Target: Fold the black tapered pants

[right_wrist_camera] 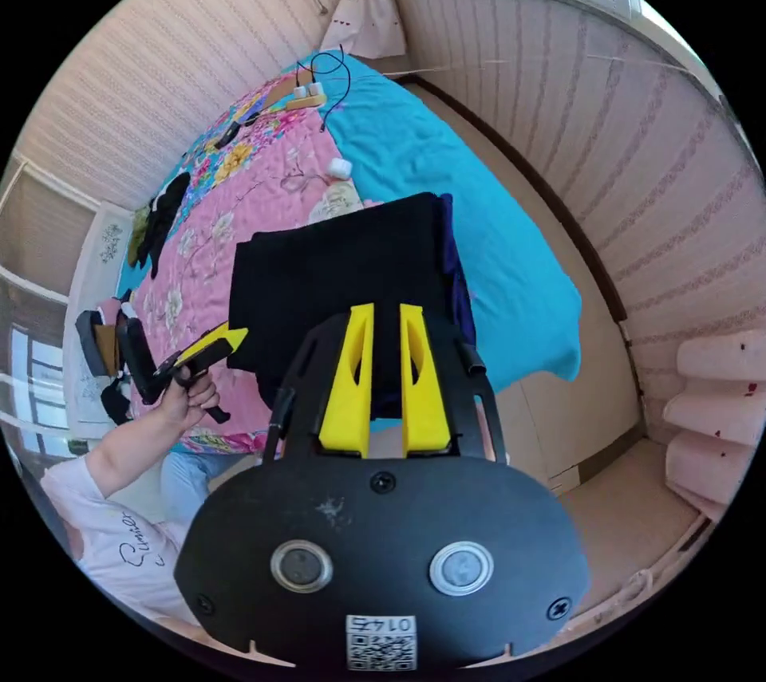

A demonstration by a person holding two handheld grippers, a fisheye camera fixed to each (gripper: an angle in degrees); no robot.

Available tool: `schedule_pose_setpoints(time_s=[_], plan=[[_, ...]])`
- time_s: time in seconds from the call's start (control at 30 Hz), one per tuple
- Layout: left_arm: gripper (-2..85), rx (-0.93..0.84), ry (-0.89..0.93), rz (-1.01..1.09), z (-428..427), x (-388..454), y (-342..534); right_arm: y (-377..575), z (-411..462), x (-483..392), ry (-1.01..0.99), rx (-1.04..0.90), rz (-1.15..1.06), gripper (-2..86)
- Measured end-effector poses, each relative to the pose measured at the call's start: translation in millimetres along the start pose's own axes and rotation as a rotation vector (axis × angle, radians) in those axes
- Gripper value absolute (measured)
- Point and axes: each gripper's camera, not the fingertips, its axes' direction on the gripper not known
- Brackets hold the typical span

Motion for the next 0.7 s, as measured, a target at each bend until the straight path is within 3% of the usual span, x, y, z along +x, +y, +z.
schedule_pose_setpoints(time_s=[0.27,0.4,0.5,0.7], plan=[[7.6,-0.003,0.038,0.084,-42,-1,14,51,-6,-55,0.087,0.162,-0.117,8.2],[6.0,0.119,0.005,0.165,-151,-11,84,123,-17,-176,0.211,0.249,-0.444,11.3],[6.4,0.196,-0.139,0.138,-246,-32,171,187,3,-274,0.153,0.249,-0.669,11.5],[7.0,0.388,-0.542,-0.143,-453,-59,373,282,79,-473,-0.037,0.152,-1.039,11.8]])
